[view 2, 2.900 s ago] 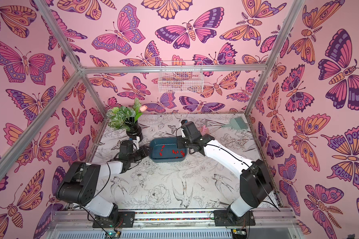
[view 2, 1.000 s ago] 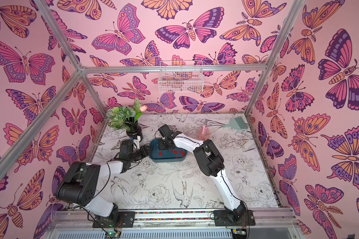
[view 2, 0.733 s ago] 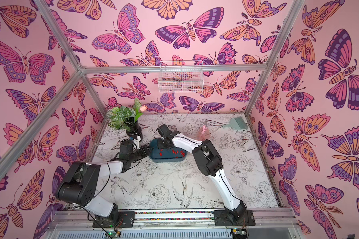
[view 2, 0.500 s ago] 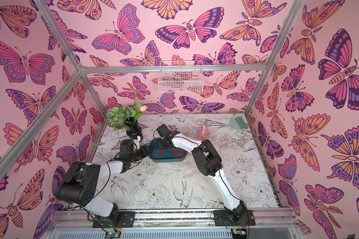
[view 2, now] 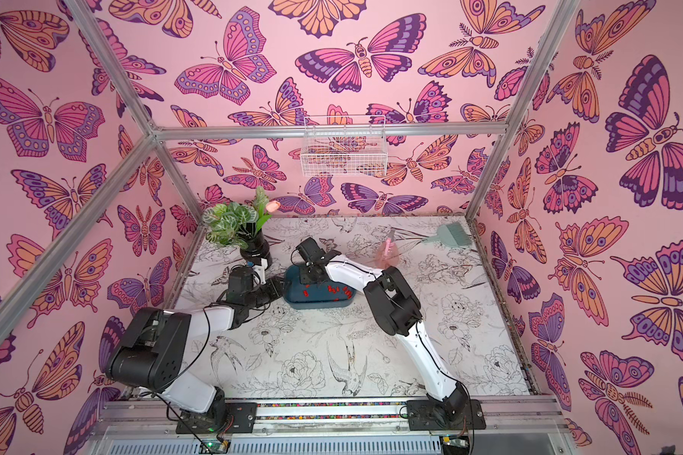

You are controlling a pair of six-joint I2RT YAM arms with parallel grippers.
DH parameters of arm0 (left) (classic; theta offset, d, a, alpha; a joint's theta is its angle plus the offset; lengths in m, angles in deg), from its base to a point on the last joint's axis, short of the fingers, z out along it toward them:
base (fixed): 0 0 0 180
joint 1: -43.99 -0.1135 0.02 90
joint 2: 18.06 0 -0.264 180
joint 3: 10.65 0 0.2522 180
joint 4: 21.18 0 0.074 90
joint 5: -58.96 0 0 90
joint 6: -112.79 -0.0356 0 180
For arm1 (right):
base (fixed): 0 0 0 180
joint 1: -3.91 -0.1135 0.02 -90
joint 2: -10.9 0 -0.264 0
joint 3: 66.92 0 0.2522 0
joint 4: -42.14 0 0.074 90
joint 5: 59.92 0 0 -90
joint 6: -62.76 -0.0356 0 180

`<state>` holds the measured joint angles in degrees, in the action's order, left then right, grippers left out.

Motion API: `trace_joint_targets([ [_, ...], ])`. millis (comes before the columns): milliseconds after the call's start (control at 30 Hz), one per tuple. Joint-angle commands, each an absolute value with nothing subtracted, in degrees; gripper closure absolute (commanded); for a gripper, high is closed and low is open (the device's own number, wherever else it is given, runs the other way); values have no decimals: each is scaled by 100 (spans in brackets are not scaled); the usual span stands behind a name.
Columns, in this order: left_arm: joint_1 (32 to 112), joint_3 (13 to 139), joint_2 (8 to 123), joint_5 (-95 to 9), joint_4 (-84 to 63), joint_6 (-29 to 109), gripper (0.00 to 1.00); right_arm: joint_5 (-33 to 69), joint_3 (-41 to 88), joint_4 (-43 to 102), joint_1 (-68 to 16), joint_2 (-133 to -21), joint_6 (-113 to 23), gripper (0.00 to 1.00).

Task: Take the screw protection sleeves out of the storage box
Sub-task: Pick up the screw protection sleeve from the storage box.

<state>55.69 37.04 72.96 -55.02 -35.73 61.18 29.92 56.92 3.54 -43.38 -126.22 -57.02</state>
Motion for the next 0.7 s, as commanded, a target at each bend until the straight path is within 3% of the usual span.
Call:
trace_joint_targets([
  [0, 5612, 3783, 7402, -5620, -3589, 6023, 60, 3069, 5721, -45, -4386, -12793, -5611, 81],
  [233, 5614, 3793, 7422, -5631, -3589, 6031, 60, 3066, 5371, 108, -4381, -12272, -5550, 87],
  [667, 5612, 3783, 7393, -5617, -3587, 6028, 60, 3032, 4501, 158, -4370, -10856, -5447, 90],
])
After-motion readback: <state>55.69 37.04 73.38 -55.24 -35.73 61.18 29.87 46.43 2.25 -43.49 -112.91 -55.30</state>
